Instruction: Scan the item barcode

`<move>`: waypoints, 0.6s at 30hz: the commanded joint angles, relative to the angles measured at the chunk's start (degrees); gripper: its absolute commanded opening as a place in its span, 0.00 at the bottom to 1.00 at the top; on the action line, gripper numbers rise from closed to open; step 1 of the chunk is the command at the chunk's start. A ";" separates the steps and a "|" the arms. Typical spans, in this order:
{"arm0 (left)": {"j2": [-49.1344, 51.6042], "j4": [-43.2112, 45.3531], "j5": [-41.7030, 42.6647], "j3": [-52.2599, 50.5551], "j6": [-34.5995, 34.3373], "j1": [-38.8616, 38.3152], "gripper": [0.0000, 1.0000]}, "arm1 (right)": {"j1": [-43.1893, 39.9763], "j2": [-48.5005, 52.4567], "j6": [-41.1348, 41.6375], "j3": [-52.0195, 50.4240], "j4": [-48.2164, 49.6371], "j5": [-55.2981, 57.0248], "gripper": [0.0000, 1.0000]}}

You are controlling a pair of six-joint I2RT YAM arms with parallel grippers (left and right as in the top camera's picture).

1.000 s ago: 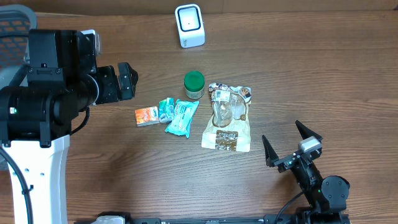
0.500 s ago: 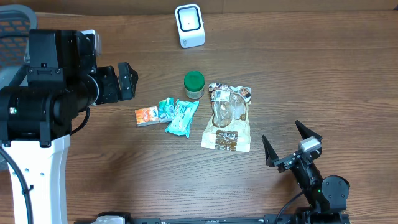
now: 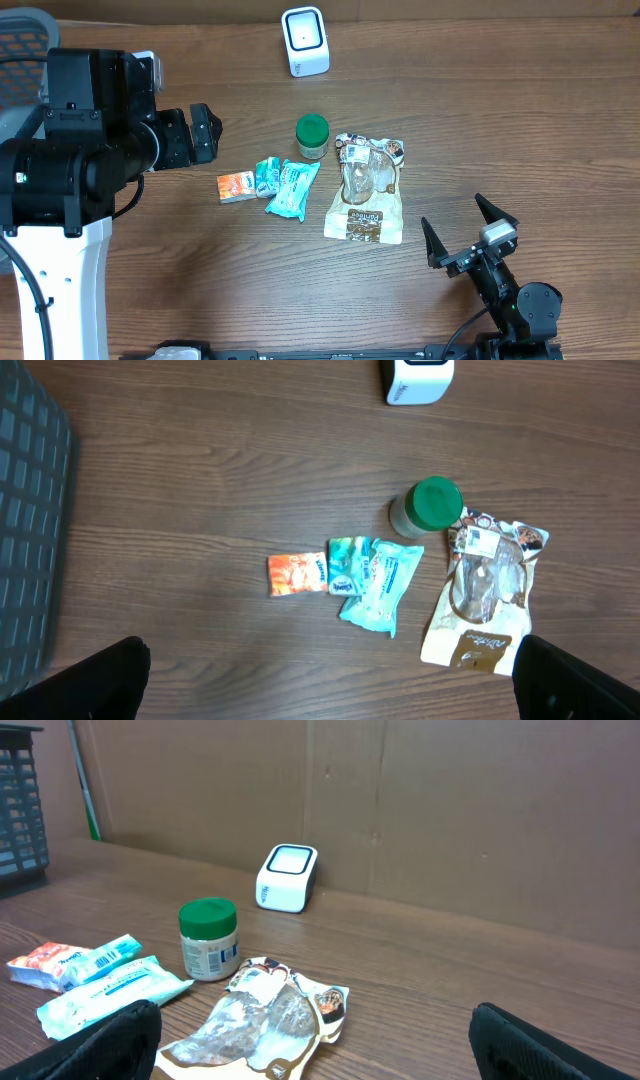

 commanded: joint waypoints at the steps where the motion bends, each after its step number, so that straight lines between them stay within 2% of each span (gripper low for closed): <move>1: 0.20 -0.17 0.37 -0.28 0.09 -0.42 1.00 | -0.07 -0.68 0.37 -0.68 0.39 -0.31 1.00; 18: 0.20 0.13 -0.26 -0.28 1.84 -0.42 1.00 | -0.07 -0.68 0.37 -0.68 0.42 -0.31 1.00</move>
